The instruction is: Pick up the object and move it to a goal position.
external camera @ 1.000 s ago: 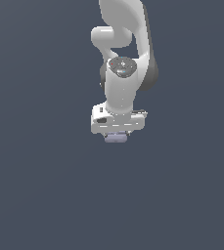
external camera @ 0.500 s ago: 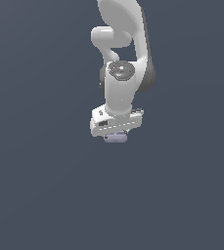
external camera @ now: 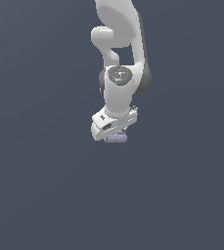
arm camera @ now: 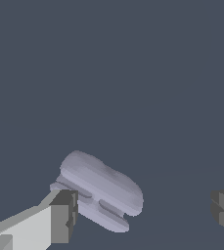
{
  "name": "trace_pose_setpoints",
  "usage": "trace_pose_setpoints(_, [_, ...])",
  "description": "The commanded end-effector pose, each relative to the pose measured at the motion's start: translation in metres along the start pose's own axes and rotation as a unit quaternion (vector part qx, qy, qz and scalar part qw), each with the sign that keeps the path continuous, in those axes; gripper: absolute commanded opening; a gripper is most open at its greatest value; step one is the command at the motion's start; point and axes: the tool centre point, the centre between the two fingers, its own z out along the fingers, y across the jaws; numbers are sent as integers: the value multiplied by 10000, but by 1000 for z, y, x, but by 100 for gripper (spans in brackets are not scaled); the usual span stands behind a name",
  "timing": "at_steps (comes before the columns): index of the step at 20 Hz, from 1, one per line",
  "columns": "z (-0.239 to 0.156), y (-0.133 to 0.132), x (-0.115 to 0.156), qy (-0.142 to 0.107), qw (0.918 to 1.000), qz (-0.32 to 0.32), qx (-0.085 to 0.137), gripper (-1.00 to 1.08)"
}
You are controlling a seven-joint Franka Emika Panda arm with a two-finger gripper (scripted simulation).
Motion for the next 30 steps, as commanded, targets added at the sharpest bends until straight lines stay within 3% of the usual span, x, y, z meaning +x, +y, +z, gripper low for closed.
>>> trace_pose_setpoints(1, [5,-2,-4,-4,9993,-373,1,100])
trace_pose_setpoints(8, [19,-8,-13,-7,9903,-1393,10,100])
trace_pose_setpoints(14, [30,-14,-22,4,9741,-2262,23,100])
trace_pose_setpoints(20, [40,-21,-30,29,9501,-3118,38,100])
trace_pose_setpoints(30, [53,-32,-41,90,9005,-4347,55,100])
